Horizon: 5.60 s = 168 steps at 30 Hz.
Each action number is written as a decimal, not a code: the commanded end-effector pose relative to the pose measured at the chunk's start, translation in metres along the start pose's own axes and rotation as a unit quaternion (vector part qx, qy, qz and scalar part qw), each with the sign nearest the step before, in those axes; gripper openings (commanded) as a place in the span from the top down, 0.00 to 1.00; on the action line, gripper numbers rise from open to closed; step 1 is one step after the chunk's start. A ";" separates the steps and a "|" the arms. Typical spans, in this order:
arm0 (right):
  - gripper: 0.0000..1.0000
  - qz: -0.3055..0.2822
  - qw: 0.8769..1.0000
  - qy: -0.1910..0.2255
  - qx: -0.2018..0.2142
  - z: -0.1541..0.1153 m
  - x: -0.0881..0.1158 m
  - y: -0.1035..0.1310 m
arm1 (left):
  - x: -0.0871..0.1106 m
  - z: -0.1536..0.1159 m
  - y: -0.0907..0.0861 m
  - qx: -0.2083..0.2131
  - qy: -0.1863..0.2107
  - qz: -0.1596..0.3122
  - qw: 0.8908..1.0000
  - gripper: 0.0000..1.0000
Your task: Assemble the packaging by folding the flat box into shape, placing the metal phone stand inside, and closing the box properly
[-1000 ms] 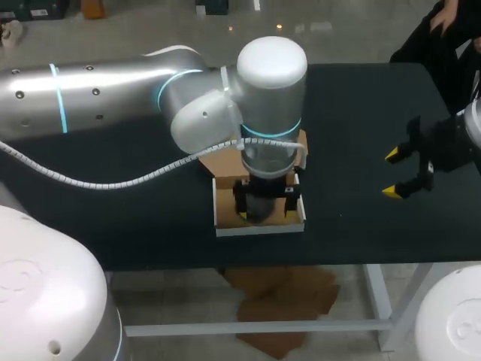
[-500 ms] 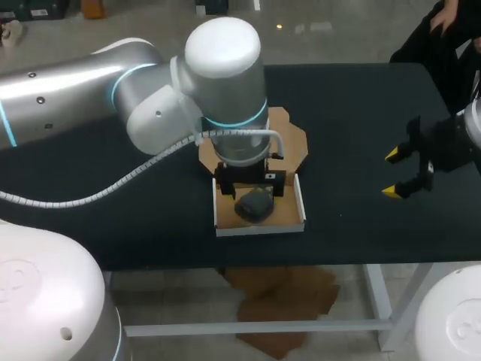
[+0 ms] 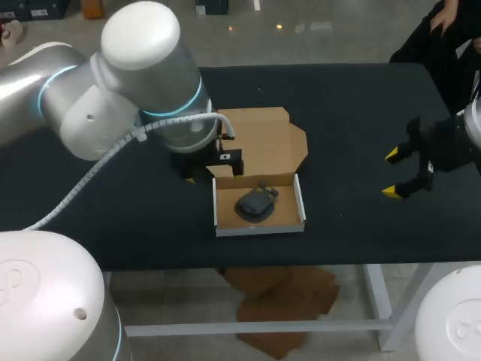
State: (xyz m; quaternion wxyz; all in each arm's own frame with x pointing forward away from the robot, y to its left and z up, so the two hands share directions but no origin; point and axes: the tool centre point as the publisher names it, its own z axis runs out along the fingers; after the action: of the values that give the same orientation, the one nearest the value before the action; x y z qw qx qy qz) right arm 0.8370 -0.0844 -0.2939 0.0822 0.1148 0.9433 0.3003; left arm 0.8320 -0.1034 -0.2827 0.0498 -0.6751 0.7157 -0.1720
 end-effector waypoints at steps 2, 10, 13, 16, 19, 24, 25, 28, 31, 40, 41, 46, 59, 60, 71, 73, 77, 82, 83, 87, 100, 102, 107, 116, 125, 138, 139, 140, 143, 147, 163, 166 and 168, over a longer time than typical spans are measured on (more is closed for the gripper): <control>0.00 -0.001 1.000 0.000 -0.002 -0.001 0.000 0.000 | -0.038 -0.015 0.005 0.013 0.079 0.016 0.997 0.00; 0.00 -0.001 1.000 0.000 -0.002 -0.001 0.000 0.000 | -0.067 -0.021 -0.004 0.024 0.131 0.056 0.990 0.00; 0.00 -0.001 1.000 0.000 -0.002 -0.001 0.000 0.000 | -0.074 -0.020 -0.010 0.025 0.132 0.060 0.989 0.00; 0.00 -0.001 1.000 0.000 -0.002 -0.001 0.000 0.000 | -0.079 -0.019 -0.018 0.025 0.135 0.063 0.989 0.00; 0.00 -0.001 1.000 0.000 -0.002 -0.001 0.000 0.000 | -0.086 -0.019 -0.026 0.027 0.148 0.077 0.986 0.00; 0.00 -0.001 1.000 0.000 -0.002 -0.001 0.000 0.000 | -0.095 -0.017 -0.039 0.031 0.175 0.101 0.979 0.00; 0.00 -0.001 1.000 0.000 -0.002 -0.001 0.000 0.000 | -0.097 -0.016 -0.041 0.030 0.182 0.109 0.977 0.00; 0.00 -0.001 1.000 0.000 -0.002 -0.001 0.000 0.000 | -0.102 -0.012 -0.047 0.033 0.192 0.120 0.974 0.00; 0.00 -0.001 1.000 0.000 -0.002 -0.001 0.000 0.000 | -0.108 -0.007 -0.054 0.036 0.205 0.133 0.969 0.00; 0.00 -0.001 1.000 0.000 -0.002 -0.001 0.000 0.000 | -0.122 0.012 -0.074 0.041 0.234 0.172 0.956 0.00; 0.00 -0.001 1.000 0.000 -0.002 -0.001 0.000 0.000 | -0.122 0.014 -0.076 0.041 0.236 0.176 0.955 0.00; 0.00 -0.001 1.000 0.000 -0.002 -0.001 0.000 0.000 | -0.118 0.024 -0.087 0.044 0.253 0.198 0.946 0.00; 0.00 -0.001 1.000 0.000 -0.002 -0.001 0.000 0.000 | -0.111 0.032 -0.097 0.044 0.256 0.211 0.942 0.00; 0.00 -0.001 1.000 0.000 -0.002 -0.001 0.000 0.000 | -0.111 0.032 -0.097 0.044 0.256 0.211 0.942 0.00; 0.00 -0.080 0.995 0.049 0.024 -0.006 -0.041 0.030 | -0.118 0.045 -0.094 0.050 0.300 0.228 0.925 0.00; 0.00 -0.091 0.994 0.060 0.033 -0.006 -0.048 0.036 | -0.118 0.049 -0.095 0.053 0.312 0.237 0.918 0.00; 0.00 -0.100 0.991 0.078 0.038 -0.004 -0.059 0.047 | -0.118 0.057 -0.097 0.064 0.334 0.255 0.905 0.00; 0.00 -0.108 0.990 0.083 0.044 0.001 -0.073 0.055 | -0.117 0.062 -0.103 0.079 0.368 0.254 0.891 0.00; 0.00 -0.111 0.989 0.085 0.048 0.002 -0.077 0.058 | -0.117 0.063 -0.104 0.084 0.379 0.247 0.888 0.00; 0.00 -0.124 0.986 0.093 0.064 0.003 -0.089 0.072 | -0.113 0.070 -0.107 0.088 0.392 0.242 0.883 0.00; 0.00 -0.147 0.974 0.123 0.118 0.013 -0.108 0.105 | -0.096 0.089 -0.121 0.097 0.424 0.242 0.867 0.00; 0.00 -0.150 0.973 0.124 0.120 0.014 -0.107 0.109 | -0.093 0.093 -0.122 0.096 0.428 0.241 0.866 0.00; 0.00 -0.157 0.972 0.125 0.123 0.014 -0.108 0.115 | -0.089 0.100 -0.126 0.098 0.440 0.238 0.860 0.04; 0.00 -0.168 0.968 0.132 0.130 0.018 -0.111 0.129 | -0.074 0.107 -0.128 0.092 0.463 0.243 0.848 0.07; 0.00 -0.163 0.966 0.131 0.151 0.021 -0.110 0.137 | -0.064 0.109 -0.126 0.090 0.481 0.250 0.836 0.07; 0.00 -0.163 0.962 0.103 0.193 0.027 -0.110 0.145 | -0.053 0.107 -0.121 0.090 0.499 0.268 0.819 0.11; 0.00 -0.164 0.962 0.103 0.193 0.027 -0.110 0.145 | -0.052 0.108 -0.121 0.090 0.500 0.268 0.818 0.11; 0.00 -0.164 0.961 0.100 0.197 0.028 -0.110 0.146 | -0.051 0.108 -0.121 0.090 0.501 0.268 0.818 0.11; 0.00 -0.166 0.961 0.096 0.201 0.029 -0.111 0.148 | -0.046 0.110 -0.120 0.088 0.507 0.270 0.814 0.09; 0.00 -0.167 0.960 0.094 0.205 0.030 -0.112 0.149 | -0.041 0.111 -0.120 0.087 0.514 0.271 0.809 0.09; 0.00 -0.170 0.958 0.093 0.210 0.033 -0.113 0.155 | -0.030 0.097 -0.108 0.103 0.531 0.308 0.783 0.53; 0.00 -0.172 0.958 0.093 0.212 0.034 -0.113 0.157 | -0.028 0.094 -0.108 0.106 0.530 0.311 0.782 0.55; 0.00 -0.173 0.957 0.093 0.214 0.035 -0.113 0.159 | -0.025 0.092 -0.107 0.108 0.529 0.313 0.781 0.58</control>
State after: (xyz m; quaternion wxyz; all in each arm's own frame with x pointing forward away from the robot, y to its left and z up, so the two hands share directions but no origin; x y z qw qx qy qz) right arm 0.9785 0.0271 -0.2205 0.0211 -0.0635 0.9940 0.0866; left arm 0.9671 -0.0968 -0.3424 -0.2170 -0.2052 0.7769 -0.5543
